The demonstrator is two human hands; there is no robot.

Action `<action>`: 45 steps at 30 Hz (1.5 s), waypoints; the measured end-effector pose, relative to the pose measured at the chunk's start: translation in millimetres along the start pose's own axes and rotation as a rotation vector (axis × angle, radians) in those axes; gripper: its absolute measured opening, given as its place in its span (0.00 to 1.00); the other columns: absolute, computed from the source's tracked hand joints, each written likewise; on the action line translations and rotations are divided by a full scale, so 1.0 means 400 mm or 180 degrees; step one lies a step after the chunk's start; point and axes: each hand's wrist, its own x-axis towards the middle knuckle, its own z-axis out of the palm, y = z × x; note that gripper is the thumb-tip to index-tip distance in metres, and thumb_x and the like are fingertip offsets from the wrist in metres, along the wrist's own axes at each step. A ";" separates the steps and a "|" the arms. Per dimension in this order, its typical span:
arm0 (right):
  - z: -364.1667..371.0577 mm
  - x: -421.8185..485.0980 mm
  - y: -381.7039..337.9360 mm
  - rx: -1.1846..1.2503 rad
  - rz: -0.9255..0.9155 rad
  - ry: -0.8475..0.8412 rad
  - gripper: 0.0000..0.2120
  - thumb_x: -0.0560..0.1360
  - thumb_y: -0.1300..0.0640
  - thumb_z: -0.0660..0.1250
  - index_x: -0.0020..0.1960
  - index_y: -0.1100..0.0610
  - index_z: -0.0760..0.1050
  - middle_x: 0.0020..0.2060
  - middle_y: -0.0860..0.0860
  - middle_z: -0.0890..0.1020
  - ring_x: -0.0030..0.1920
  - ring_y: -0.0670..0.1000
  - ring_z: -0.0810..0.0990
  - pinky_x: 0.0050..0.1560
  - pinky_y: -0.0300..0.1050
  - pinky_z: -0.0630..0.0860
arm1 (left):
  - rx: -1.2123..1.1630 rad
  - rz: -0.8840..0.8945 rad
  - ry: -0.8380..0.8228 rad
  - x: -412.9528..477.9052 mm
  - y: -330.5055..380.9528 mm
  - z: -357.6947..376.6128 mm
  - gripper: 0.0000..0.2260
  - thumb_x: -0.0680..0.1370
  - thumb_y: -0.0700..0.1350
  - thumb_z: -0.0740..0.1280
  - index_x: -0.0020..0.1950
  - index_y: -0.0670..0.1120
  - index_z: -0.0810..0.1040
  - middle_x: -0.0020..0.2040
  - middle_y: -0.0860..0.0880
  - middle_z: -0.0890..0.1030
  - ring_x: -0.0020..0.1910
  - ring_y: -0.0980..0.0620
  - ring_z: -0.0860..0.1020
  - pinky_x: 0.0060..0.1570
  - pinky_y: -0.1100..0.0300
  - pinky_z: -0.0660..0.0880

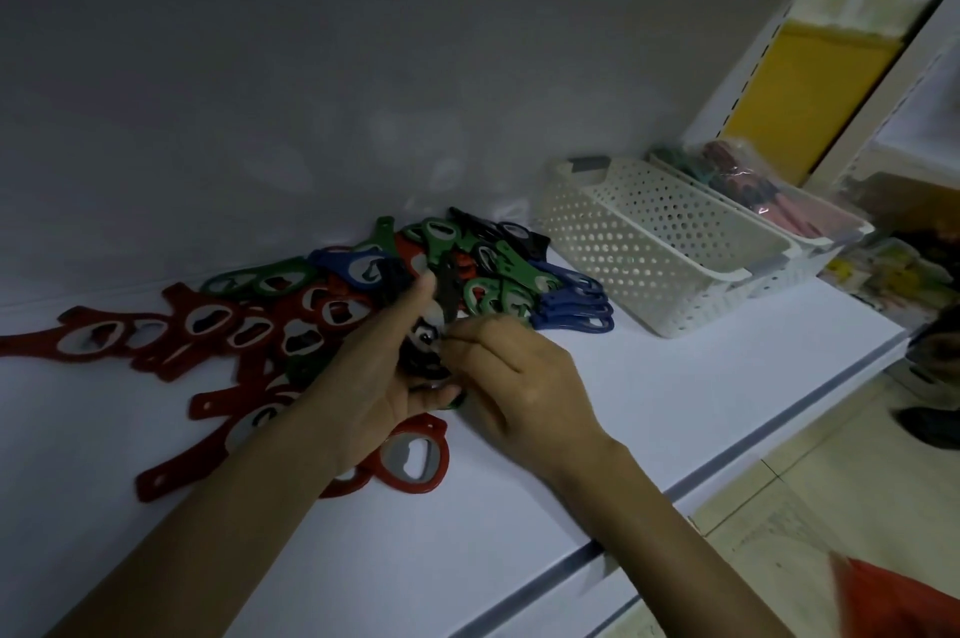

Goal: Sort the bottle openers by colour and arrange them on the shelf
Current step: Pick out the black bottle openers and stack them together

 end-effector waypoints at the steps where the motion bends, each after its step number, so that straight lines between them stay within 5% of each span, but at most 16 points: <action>1: 0.003 0.001 0.000 0.0126 0.0001 -0.0047 0.07 0.75 0.67 0.65 0.49 0.65 0.81 0.48 0.58 0.83 0.48 0.57 0.81 0.44 0.49 0.77 | 0.0067 0.0096 0.0060 -0.002 -0.001 -0.001 0.24 0.69 0.52 0.68 0.64 0.46 0.75 0.49 0.46 0.82 0.45 0.49 0.81 0.36 0.57 0.77; 5: -0.009 0.009 -0.002 0.0714 0.0847 0.0280 0.10 0.76 0.59 0.65 0.54 0.62 0.78 0.51 0.53 0.81 0.51 0.51 0.80 0.49 0.49 0.76 | 0.0164 0.0441 0.0277 0.004 0.000 -0.005 0.13 0.72 0.39 0.68 0.56 0.46 0.79 0.42 0.48 0.84 0.38 0.53 0.83 0.30 0.63 0.77; 8: -0.017 0.033 -0.016 0.1691 0.2298 0.0149 0.25 0.71 0.41 0.66 0.62 0.56 0.74 0.56 0.47 0.80 0.57 0.45 0.78 0.55 0.43 0.76 | 0.0652 0.0671 0.0010 0.001 -0.003 0.000 0.13 0.68 0.45 0.72 0.51 0.54 0.81 0.47 0.52 0.84 0.46 0.54 0.83 0.37 0.63 0.78; 10: -0.005 0.049 -0.027 0.2850 0.2819 -0.0010 0.23 0.67 0.41 0.69 0.57 0.53 0.77 0.50 0.49 0.82 0.53 0.48 0.81 0.51 0.45 0.78 | 0.1453 0.0897 -0.0046 -0.005 -0.015 0.004 0.13 0.69 0.47 0.74 0.52 0.56 0.79 0.46 0.57 0.84 0.47 0.59 0.82 0.38 0.68 0.77; 13: 0.018 0.068 -0.053 0.3065 0.2802 0.0251 0.06 0.73 0.52 0.71 0.43 0.56 0.79 0.38 0.56 0.82 0.41 0.51 0.82 0.42 0.49 0.79 | 0.2551 0.1400 0.0102 0.003 -0.047 0.009 0.15 0.75 0.37 0.67 0.47 0.59 0.76 0.41 0.67 0.81 0.44 0.69 0.79 0.36 0.76 0.73; 16: 0.030 0.077 -0.059 0.3066 0.2868 0.0555 0.09 0.75 0.57 0.67 0.45 0.64 0.79 0.41 0.60 0.83 0.42 0.49 0.81 0.44 0.44 0.79 | 0.2586 0.1282 0.0102 0.001 -0.040 0.007 0.16 0.75 0.37 0.67 0.48 0.60 0.75 0.41 0.63 0.82 0.43 0.67 0.79 0.38 0.74 0.74; 20: 0.038 0.117 -0.062 0.3067 0.2552 0.0756 0.10 0.73 0.59 0.63 0.50 0.56 0.81 0.45 0.48 0.84 0.50 0.46 0.82 0.52 0.38 0.77 | 0.2815 0.0929 0.0136 0.001 -0.056 -0.027 0.11 0.75 0.33 0.66 0.50 0.49 0.77 0.35 0.62 0.79 0.37 0.66 0.79 0.39 0.72 0.76; 23: 0.053 0.147 -0.069 0.3095 0.2444 0.0541 0.11 0.74 0.57 0.61 0.52 0.55 0.80 0.49 0.49 0.84 0.53 0.47 0.81 0.55 0.39 0.76 | 0.4378 0.0441 0.1526 0.016 -0.059 0.002 0.16 0.76 0.27 0.59 0.58 0.43 0.77 0.45 0.51 0.82 0.50 0.65 0.78 0.51 0.71 0.74; 25: 0.056 0.164 -0.058 0.2911 0.2261 0.0177 0.12 0.74 0.53 0.62 0.51 0.56 0.80 0.45 0.47 0.83 0.48 0.44 0.81 0.50 0.38 0.77 | 0.2725 0.0364 0.0799 0.001 -0.011 -0.019 0.09 0.79 0.35 0.59 0.50 0.46 0.77 0.36 0.53 0.79 0.38 0.73 0.76 0.37 0.78 0.71; 27: 0.050 0.181 -0.025 0.2673 0.1924 -0.0254 0.14 0.75 0.43 0.59 0.49 0.49 0.80 0.38 0.41 0.80 0.40 0.41 0.80 0.41 0.39 0.75 | 0.2316 0.0680 0.0468 -0.016 0.012 0.007 0.06 0.79 0.44 0.63 0.42 0.48 0.75 0.28 0.53 0.79 0.26 0.67 0.76 0.24 0.75 0.68; 29: 0.043 0.201 0.027 0.2497 0.1947 -0.0062 0.20 0.74 0.35 0.54 0.52 0.43 0.78 0.44 0.37 0.80 0.45 0.37 0.79 0.46 0.35 0.75 | 0.1758 0.0979 0.0791 -0.003 0.032 -0.019 0.07 0.77 0.47 0.66 0.43 0.44 0.78 0.29 0.52 0.81 0.25 0.58 0.78 0.23 0.69 0.71; 31: 0.046 0.204 0.088 0.1793 0.2259 0.0373 0.27 0.74 0.34 0.52 0.50 0.53 0.80 0.45 0.45 0.82 0.47 0.41 0.80 0.48 0.41 0.76 | 0.1238 0.0978 0.0900 -0.004 0.040 -0.020 0.08 0.75 0.46 0.69 0.44 0.42 0.79 0.33 0.48 0.83 0.26 0.54 0.78 0.23 0.66 0.72; 34: 0.089 0.152 0.178 -0.0483 0.2462 -0.0466 0.16 0.78 0.45 0.60 0.49 0.58 0.78 0.48 0.54 0.80 0.50 0.54 0.77 0.52 0.50 0.71 | 0.0816 0.0907 0.1202 0.001 0.052 -0.016 0.07 0.74 0.41 0.70 0.46 0.38 0.80 0.36 0.43 0.81 0.29 0.54 0.78 0.26 0.66 0.74; 37: 0.127 0.108 0.192 -0.0887 0.2657 -0.0907 0.16 0.78 0.48 0.59 0.55 0.57 0.77 0.56 0.56 0.76 0.58 0.58 0.72 0.58 0.52 0.65 | 0.0683 0.0861 0.1071 -0.001 0.051 -0.011 0.01 0.74 0.37 0.69 0.45 0.40 0.79 0.37 0.43 0.80 0.30 0.54 0.77 0.28 0.66 0.75; 42: 0.116 0.121 0.172 -0.1162 0.2339 -0.0584 0.12 0.77 0.52 0.60 0.50 0.56 0.80 0.52 0.53 0.79 0.55 0.55 0.73 0.57 0.50 0.62 | 0.0470 0.0758 0.0898 -0.003 0.046 -0.021 0.07 0.73 0.37 0.70 0.50 0.44 0.80 0.37 0.46 0.82 0.28 0.53 0.78 0.23 0.66 0.70; 45: 0.089 0.138 0.118 -0.0495 0.2051 0.0568 0.09 0.77 0.58 0.63 0.47 0.60 0.80 0.45 0.55 0.81 0.47 0.57 0.77 0.49 0.51 0.69 | 0.0246 0.0640 0.0877 0.001 0.051 -0.029 0.07 0.71 0.46 0.72 0.46 0.45 0.80 0.36 0.48 0.80 0.29 0.54 0.78 0.23 0.66 0.70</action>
